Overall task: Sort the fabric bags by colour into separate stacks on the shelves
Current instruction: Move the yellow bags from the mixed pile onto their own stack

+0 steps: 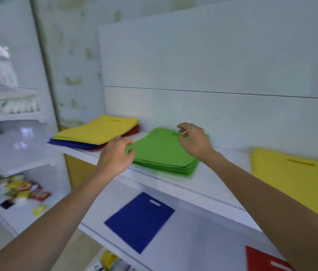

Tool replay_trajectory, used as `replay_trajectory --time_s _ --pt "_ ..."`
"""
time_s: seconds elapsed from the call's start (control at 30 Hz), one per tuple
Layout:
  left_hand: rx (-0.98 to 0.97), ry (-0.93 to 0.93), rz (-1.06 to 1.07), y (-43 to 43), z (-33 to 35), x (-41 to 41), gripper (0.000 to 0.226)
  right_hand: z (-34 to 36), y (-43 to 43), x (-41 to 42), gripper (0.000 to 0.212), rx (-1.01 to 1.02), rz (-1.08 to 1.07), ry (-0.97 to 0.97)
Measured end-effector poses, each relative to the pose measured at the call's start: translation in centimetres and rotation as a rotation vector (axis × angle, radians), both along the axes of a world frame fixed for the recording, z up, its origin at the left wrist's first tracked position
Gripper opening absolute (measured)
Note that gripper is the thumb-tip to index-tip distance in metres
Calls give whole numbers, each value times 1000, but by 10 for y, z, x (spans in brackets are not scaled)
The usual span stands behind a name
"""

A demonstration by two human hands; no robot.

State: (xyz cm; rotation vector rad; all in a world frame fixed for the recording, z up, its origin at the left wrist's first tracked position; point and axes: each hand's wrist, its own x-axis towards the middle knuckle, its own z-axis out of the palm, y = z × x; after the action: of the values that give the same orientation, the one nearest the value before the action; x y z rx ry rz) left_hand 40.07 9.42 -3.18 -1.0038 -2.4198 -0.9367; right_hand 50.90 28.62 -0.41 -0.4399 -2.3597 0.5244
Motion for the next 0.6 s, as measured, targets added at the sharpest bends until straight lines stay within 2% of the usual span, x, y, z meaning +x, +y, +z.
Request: replay_trajectory --time_s 0.13,0.33,0.6 --pt "-1 -21 45 -62 0 -52 26 -4 -56 -72 38 -23 120 14" --pt "2 -28 65 -130 -13 -117 27 -14 -110 -158 39 -77 177 48" --pt "27 -69 61 -152 -21 -200 26 -17 -129 -244 41 -71 229 5"
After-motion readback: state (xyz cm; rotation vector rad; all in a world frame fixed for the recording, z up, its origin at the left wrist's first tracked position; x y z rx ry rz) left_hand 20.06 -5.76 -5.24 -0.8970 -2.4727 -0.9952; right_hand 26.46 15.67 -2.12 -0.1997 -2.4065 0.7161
